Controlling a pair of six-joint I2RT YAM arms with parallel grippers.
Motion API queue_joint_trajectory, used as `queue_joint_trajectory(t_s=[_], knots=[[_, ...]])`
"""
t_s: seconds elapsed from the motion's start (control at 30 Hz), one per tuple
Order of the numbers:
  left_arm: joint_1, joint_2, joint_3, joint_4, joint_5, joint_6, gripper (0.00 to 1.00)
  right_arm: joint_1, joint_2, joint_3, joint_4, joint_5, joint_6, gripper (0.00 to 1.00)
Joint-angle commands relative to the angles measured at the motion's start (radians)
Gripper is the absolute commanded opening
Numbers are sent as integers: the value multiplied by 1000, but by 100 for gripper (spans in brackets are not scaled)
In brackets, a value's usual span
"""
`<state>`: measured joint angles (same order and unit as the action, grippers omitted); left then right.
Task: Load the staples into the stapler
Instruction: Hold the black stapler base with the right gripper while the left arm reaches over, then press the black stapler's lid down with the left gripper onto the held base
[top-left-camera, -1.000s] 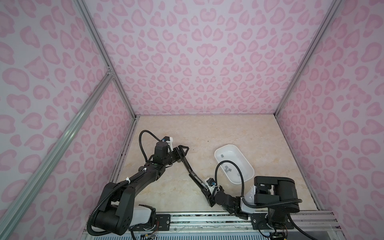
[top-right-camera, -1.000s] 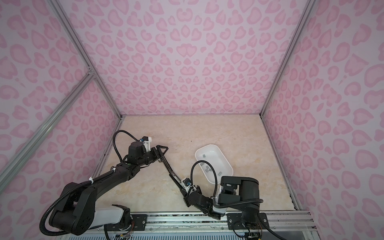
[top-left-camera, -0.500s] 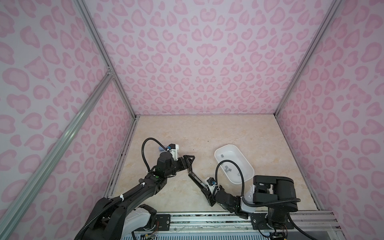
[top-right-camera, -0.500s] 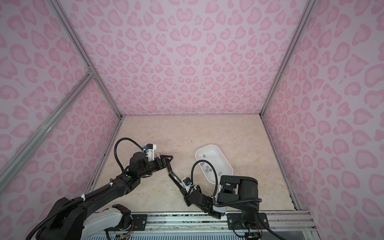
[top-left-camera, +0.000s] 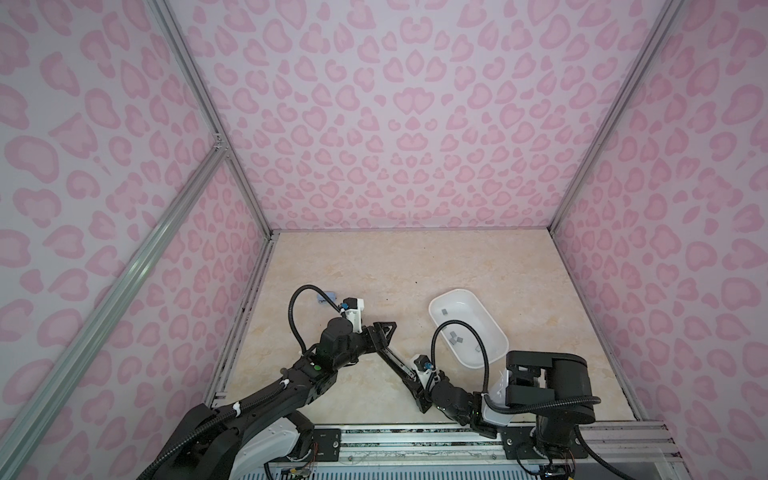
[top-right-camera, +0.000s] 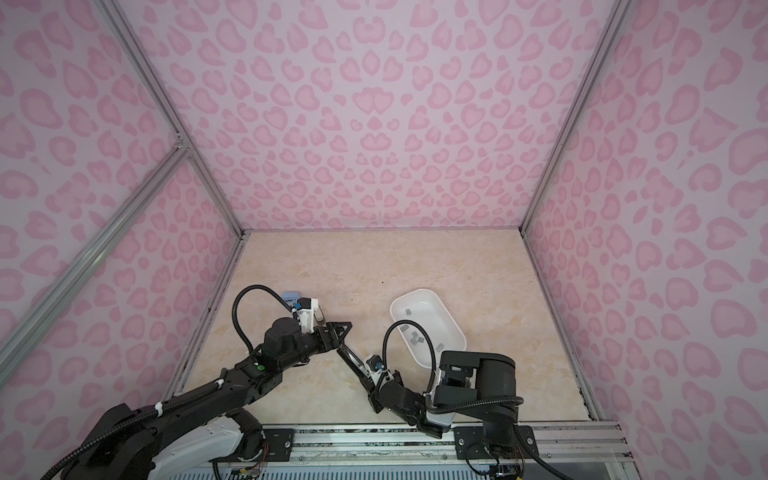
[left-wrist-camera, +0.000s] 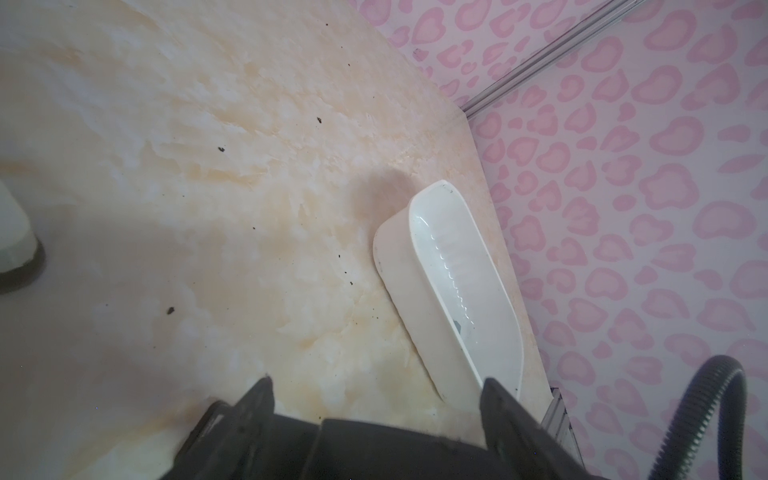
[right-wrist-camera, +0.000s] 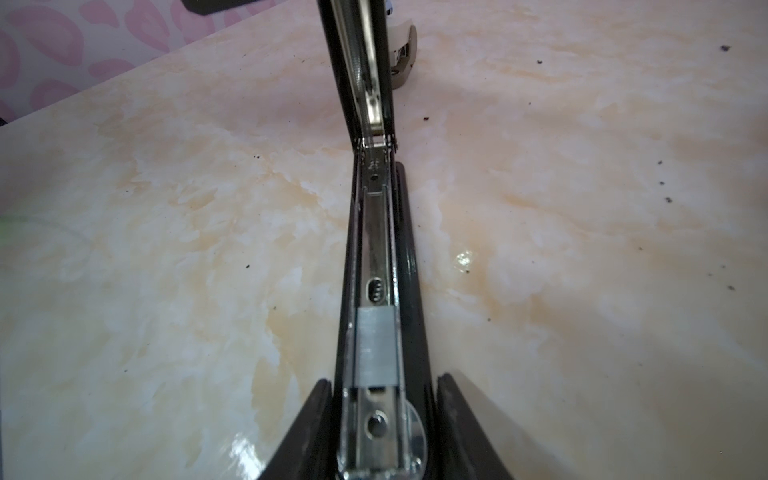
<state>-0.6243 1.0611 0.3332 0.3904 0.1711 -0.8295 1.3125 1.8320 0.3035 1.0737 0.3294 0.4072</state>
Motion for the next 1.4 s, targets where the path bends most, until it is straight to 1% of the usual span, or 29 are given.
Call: queue_joint_trajectory(t_s=[0.0, 0.27, 0.6, 0.77, 0.9, 1.1, 1.27, 1.37], knots=[[-35, 9, -2, -16, -68, -10, 78, 1, 6, -15, -140, -35, 33, 37], [-165, -7, -2, -67, -227, -55, 78, 2, 2, -23, -118, -32, 34, 38], [-328, 43, 4, -85, -420, -173, 78, 5, 5, -35, -94, -23, 45, 38], [-403, 105, 24, -81, -493, -226, 78, 4, 10, -37, -86, -18, 55, 38], [-453, 164, 39, -59, -526, -270, 78, 5, 20, -34, -83, -18, 60, 38], [-544, 210, 74, -57, -600, -320, 79, 5, 33, -30, -76, -20, 67, 38], [-555, 232, 82, -74, -625, -362, 81, 5, 31, -33, -72, -18, 69, 38], [-555, 213, 65, -75, -646, -386, 85, 5, 30, -38, -68, -15, 69, 38]])
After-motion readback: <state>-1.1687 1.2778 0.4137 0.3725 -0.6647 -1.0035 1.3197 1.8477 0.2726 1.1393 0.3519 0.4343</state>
